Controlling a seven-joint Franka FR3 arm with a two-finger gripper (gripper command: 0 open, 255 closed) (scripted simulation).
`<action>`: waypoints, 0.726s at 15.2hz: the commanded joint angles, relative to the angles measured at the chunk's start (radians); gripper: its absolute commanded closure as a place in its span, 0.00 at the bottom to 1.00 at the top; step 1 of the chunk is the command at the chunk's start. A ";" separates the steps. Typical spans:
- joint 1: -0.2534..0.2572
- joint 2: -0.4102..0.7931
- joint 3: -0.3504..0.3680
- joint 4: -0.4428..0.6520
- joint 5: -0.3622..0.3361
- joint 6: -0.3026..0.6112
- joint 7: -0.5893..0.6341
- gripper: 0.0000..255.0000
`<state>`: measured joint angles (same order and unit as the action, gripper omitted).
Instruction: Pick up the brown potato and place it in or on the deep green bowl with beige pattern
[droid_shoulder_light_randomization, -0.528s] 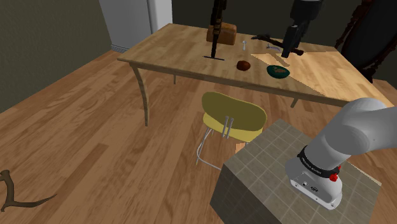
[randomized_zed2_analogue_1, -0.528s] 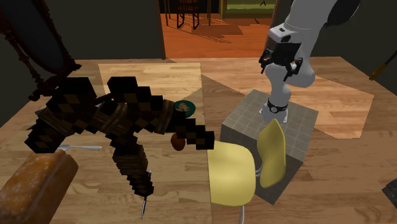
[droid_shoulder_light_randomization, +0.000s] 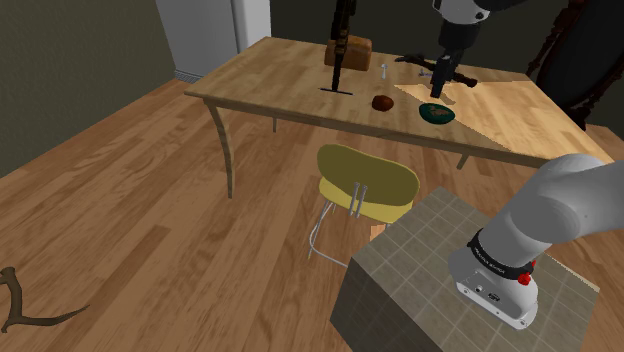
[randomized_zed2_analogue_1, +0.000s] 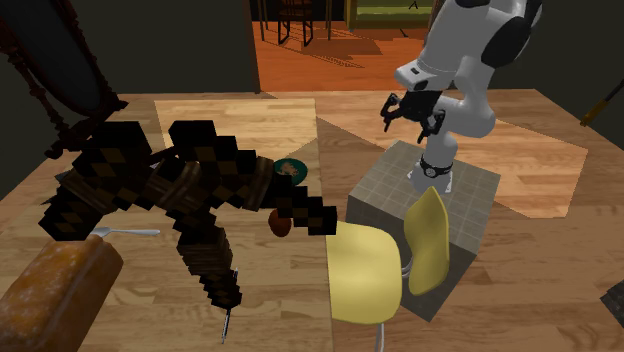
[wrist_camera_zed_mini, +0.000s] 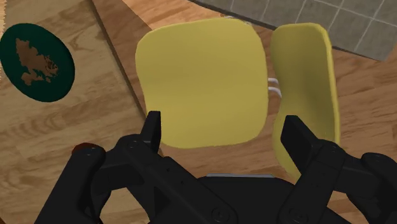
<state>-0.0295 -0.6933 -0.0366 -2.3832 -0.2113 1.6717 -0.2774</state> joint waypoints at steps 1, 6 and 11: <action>-0.001 0.052 -0.017 -0.007 -0.030 0.070 -0.031 0.00; -0.012 0.190 -0.068 -0.003 -0.103 0.231 -0.112 0.00; -0.022 0.351 -0.111 0.038 -0.164 0.383 -0.184 0.00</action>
<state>-0.0494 -0.3829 -0.1374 -2.3589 -0.3624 2.0185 -0.4453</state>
